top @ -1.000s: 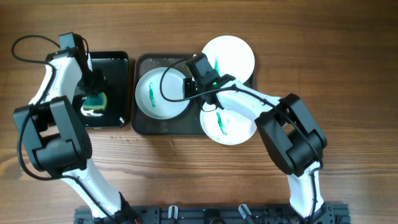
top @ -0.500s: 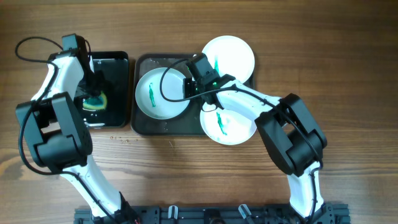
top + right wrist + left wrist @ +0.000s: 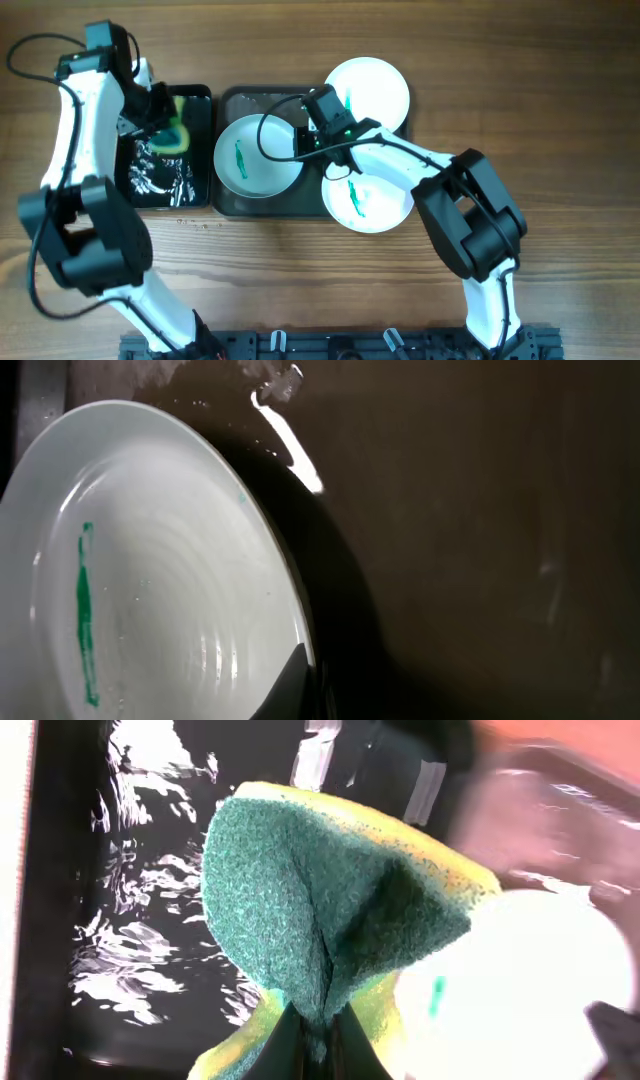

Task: Clean dirty plates on tray and stack at the side
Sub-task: 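Scrub the held plate with the sponge in the left gripper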

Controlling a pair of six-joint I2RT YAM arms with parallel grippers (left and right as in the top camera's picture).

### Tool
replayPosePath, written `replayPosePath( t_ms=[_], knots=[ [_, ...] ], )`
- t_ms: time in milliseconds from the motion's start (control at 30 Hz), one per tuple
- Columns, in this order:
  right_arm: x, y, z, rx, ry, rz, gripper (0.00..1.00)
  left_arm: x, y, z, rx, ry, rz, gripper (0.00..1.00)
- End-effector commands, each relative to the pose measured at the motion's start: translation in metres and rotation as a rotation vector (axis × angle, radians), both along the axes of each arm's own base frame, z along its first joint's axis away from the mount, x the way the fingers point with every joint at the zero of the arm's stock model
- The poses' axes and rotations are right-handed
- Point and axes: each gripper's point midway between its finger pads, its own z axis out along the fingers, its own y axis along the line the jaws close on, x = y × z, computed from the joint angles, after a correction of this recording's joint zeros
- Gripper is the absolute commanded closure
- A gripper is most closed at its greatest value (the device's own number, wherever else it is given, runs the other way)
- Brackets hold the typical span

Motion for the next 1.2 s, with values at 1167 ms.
replayPosePath(
  t_ms=[1167],
  knots=[
    [0.005, -0.047, -0.020, -0.013, 0.174, -0.159, 0.96, -0.051, -0.205, -0.140, -0.214, 0.193, -0.328, 0.96]
  ],
)
